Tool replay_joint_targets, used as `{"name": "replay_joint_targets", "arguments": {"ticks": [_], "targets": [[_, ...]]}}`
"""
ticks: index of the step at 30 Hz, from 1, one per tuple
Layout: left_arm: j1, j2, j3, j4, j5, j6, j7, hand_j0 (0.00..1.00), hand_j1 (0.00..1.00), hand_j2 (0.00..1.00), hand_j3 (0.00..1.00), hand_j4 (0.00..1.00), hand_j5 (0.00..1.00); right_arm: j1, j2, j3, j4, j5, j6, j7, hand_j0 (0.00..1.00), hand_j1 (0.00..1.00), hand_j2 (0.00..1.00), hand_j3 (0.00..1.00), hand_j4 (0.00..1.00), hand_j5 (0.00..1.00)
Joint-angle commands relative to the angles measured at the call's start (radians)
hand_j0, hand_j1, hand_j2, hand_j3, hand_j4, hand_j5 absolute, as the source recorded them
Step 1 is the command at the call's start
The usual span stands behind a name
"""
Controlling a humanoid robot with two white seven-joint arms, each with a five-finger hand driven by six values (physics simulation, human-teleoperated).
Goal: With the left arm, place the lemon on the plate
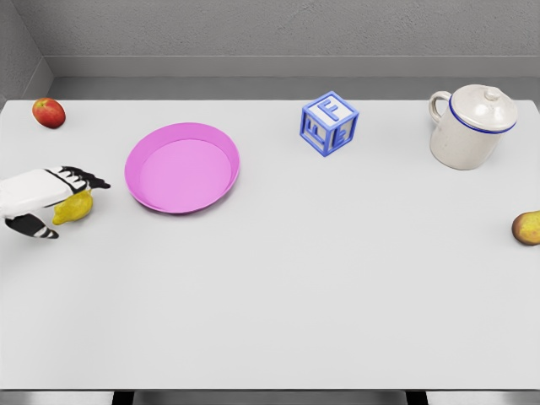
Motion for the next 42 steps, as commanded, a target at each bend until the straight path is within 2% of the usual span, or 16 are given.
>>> {"name": "replay_joint_targets", "arguments": {"ticks": [1, 5, 8, 9, 10, 17, 23, 29, 35, 36, 38, 42], "targets": [[0.0, -0.008, -0.004, 0.007, -0.009, 0.002, 0.0, 1.0, 1.0, 1.0, 1.0, 1.0, 1.0, 0.0, 0.0, 0.001, 0.0, -0.001, 0.0, 0.0, 1.0, 1.0, 1.0, 1.0, 1.0, 1.0], [-0.015, -0.025, -0.011, 0.065, -0.014, 0.002, 0.0, 1.0, 1.0, 1.0, 1.0, 1.0, 1.0, 0.0, 0.0, 0.001, 0.0, -0.001, 0.0, 0.0, 1.0, 1.0, 1.0, 1.0, 1.0, 1.0], [-0.026, -0.04, -0.023, 0.071, -0.038, 0.002, 0.0, 1.0, 1.0, 1.0, 1.0, 1.0, 1.0, 0.0, 0.0, -0.001, 0.0, -0.001, 0.0, 0.0, 1.0, 1.0, 1.0, 1.0, 1.0, 1.0], [-0.032, -0.042, -0.025, 0.071, -0.058, 0.002, 0.0, 0.97, 0.97, 0.97, 0.97, 0.97, 0.97, 0.0, 0.0, -0.001, 0.0, -0.001, 0.0, 0.0, 1.0, 1.0, 1.0, 1.0, 1.0, 1.0], [-0.032, -0.042, -0.025, 0.07, -0.078, 0.002, 0.002, 0.86, 0.86, 0.86, 0.86, 0.86, 0.86, 0.0, 0.0, 0.001, 0.0, -0.001, 0.0, 0.0, 1.0, 1.0, 1.0, 1.0, 1.0, 1.0], [-0.04, -0.053, -0.027, 0.068, -0.081, 0.002, 0.0, 0.83, 0.83, 0.83, 0.83, 0.83, 0.83, 0.0, 0.0, -0.001, 0.0, -0.001, 0.0, 0.0, 1.0, 1.0, 1.0, 1.0, 1.0, 1.0], [-0.046, -0.051, -0.027, 0.068, -0.076, 0.002, -0.013, 0.69, 0.69, 0.69, 0.69, 0.69, 0.69, 0.0, 0.0, -0.001, 0.0, -0.001, 0.0, 0.0, 1.0, 1.0, 1.0, 1.0, 1.0, 1.0], [-0.046, -0.051, -0.027, 0.068, -0.072, 0.002, -0.013, 0.63, 0.63, 0.63, 0.63, 0.63, 0.63, 0.0, 0.0, 0.001, 0.0, -0.001, 0.0, 0.0, 1.0, 1.0, 1.0, 1.0, 1.0, 1.0], [-0.048, -0.051, -0.025, 0.079, -0.078, 0.002, -0.013, 0.64, 0.64, 0.64, 0.64, 0.64, 0.64, 0.0, 0.0, -0.001, 0.0, -0.001, 0.0, 0.0, 1.0, 1.0, 1.0, 1.0, 1.0, 1.0], [-0.048, -0.051, -0.025, 0.081, -0.078, 0.002, -0.013, 0.68, 0.68, 0.68, 0.68, 0.68, 0.68, 0.0, 0.0, 0.001, 0.0, -0.001, 0.0, 0.0, 1.0, 1.0, 1.0, 1.0, 1.0, 1.0], [-0.048, -0.053, -0.025, 0.081, -0.073, 0.002, -0.012, 0.86, 0.86, 0.86, 0.86, 0.86, 0.86, 0.0, 0.0, 0.001, 0.0, -0.001, 0.0, 0.0, 1.0, 1.0, 1.0, 1.0, 1.0, 1.0], [-0.048, -0.051, -0.023, 0.105, -0.073, 0.002, -0.012, 0.88, 0.88, 0.88, 0.88, 0.88, 0.88, 0.0, 0.0, 0.001, 0.0, -0.001, 0.0, 0.0, 1.0, 1.0, 1.0, 1.0, 1.0, 1.0]]}}
